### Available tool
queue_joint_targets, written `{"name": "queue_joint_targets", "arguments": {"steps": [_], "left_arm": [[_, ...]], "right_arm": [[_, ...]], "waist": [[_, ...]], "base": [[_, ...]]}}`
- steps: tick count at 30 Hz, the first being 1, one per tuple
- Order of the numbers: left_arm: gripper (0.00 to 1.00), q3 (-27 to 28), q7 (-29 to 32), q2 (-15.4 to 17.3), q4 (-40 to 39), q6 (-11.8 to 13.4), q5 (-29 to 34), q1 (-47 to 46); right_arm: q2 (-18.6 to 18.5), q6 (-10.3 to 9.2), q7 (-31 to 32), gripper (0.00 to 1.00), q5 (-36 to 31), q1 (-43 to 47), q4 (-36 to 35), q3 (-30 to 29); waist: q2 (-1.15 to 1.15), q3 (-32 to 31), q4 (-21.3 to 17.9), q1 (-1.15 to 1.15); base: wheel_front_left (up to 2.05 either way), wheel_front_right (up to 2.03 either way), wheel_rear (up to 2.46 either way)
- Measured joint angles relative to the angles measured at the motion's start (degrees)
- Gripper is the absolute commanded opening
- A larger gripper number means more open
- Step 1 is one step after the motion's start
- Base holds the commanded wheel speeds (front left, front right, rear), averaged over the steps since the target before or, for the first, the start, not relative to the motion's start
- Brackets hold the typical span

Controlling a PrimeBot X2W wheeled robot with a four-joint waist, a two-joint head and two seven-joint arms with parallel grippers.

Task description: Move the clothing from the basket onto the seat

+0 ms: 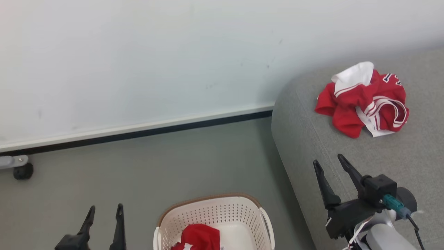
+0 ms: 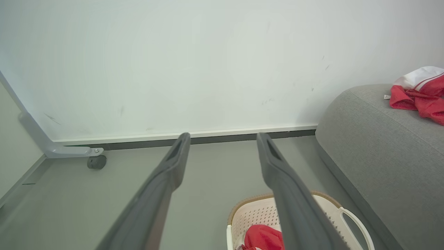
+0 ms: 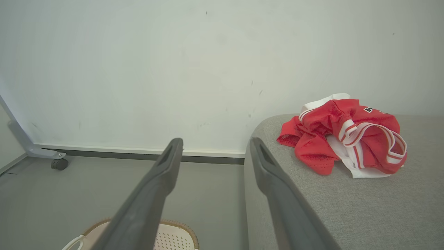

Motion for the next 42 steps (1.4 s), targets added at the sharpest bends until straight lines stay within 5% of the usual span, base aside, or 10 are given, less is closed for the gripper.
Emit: {"name": "queue_joint_targets", "arguments": {"steps": [19, 42], "left_arm": [[1.0, 7.1, 0.0, -2.11, -9.39, 0.02, 2.85, 10.51], [1.0, 9.73, 0.0, -4.85, -13.45, 0.05, 6.28, 13.02]], "right_arm": [[-0.65, -3.19, 0.0, 1.0, -2.49, 10.05, -11.28, -2.55], [-0.85, -3.75, 0.0, 1.0, -3.03, 13.08, -14.72, -5.32]], "waist": [[0.01, -3.9, 1.53, 0.02], [0.01, -3.57, 1.55, 0.02]], "base": [[0.0, 0.0, 0.0], [0.0, 0.0, 0.0]]}}
